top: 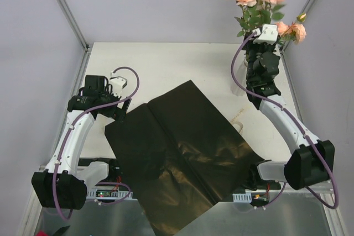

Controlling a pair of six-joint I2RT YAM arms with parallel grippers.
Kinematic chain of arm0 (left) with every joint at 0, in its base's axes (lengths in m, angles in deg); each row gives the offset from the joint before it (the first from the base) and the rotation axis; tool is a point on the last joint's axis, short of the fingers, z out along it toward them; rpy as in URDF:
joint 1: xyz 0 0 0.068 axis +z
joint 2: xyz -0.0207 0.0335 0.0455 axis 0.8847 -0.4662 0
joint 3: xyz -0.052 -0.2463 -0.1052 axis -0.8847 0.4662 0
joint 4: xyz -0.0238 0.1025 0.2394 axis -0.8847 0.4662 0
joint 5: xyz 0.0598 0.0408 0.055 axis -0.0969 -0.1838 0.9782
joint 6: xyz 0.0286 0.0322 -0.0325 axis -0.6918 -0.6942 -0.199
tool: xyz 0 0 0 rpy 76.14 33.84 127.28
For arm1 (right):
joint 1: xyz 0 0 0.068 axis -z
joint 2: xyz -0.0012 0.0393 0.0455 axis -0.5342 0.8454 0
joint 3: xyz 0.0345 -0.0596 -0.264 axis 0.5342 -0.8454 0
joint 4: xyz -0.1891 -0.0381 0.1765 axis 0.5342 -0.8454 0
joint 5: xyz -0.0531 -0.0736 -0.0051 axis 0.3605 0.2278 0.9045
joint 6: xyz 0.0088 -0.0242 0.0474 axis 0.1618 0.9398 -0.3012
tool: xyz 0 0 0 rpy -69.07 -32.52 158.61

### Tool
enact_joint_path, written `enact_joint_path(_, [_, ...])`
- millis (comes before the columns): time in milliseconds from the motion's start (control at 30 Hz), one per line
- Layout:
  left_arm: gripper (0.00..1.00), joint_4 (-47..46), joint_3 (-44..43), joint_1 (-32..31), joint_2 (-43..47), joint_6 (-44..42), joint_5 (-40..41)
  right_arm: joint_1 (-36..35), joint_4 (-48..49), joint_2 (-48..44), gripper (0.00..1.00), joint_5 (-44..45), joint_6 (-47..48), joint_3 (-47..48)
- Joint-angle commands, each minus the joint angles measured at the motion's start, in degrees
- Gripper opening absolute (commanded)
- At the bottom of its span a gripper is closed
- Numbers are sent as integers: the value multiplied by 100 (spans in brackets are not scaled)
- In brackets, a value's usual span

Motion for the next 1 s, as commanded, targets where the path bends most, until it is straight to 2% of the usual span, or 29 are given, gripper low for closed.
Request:
enact_joint_path(0, [99,-26,-257,81,139,124,-134,-262,-1330,-1033,70,348,-919,-180])
enact_joint_path(67, [99,-26,-283,81,182,141,-178,-306,-2182,-1419,83,358,-1436,-242])
enact_joint_path(133, [99,-26,-283,81,244,141,-213,-359,-2756,-1658,91,401,-1684,-147])
enact_joint_path(233, [99,-26,-283,81,332,185,-283,-508,-3934,-2027,96,411,-2019,160])
enact_joint_path(367, [99,-43,-266,81,446,317,-371,-842,-5732,-2283,96,-81,-2361,582])
enact_joint_path(500, [99,-52,-231,81,552,431,-459,-1027,-7037,-2099,96,-819,-2748,838])
enact_joint_path(567, [99,-52,-239,81,578,484,-459,-1246,-7468,-2055,96,-794,-3039,786])
enact_joint_path(700, [99,-52,-239,81,622,554,-468,-1528,-7435,-2239,96,-1074,-3065,295])
enact_joint_path(967, [99,-78,-152,81,798,624,-415,-1932,-7444,-2099,96,-1031,-2811,241])
